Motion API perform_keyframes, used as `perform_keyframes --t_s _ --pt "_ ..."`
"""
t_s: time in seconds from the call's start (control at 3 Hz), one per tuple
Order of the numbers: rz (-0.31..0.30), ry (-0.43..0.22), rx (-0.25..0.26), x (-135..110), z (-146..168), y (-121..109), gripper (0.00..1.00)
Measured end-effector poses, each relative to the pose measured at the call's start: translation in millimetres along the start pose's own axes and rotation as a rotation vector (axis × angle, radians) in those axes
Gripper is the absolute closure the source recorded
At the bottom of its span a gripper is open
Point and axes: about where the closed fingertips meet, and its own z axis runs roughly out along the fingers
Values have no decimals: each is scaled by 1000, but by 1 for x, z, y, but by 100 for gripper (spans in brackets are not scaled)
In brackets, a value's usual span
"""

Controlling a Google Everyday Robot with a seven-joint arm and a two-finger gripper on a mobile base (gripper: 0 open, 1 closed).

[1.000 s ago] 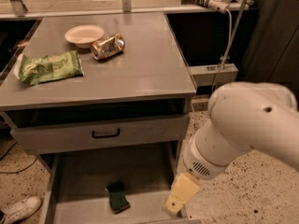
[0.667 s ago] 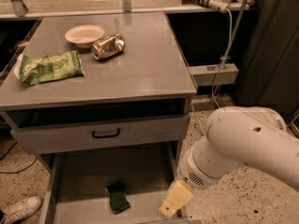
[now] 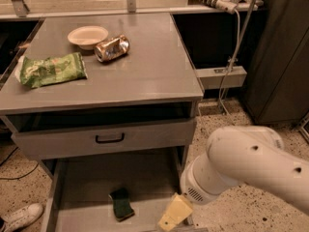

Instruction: Pick sponge from middle drawer and place on counter

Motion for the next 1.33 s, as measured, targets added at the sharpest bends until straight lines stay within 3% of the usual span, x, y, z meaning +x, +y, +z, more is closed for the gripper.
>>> perform_keyframes --t_s 0.33,0.67,1.0,1.33 --pt "25 -60 -14 -2 41 11 0" --pt "66 -89 -68 -1 73 18 0" --pt "69 -92 -72 -1 75 17 0" --pt "74 -104 -111 1 94 26 0"
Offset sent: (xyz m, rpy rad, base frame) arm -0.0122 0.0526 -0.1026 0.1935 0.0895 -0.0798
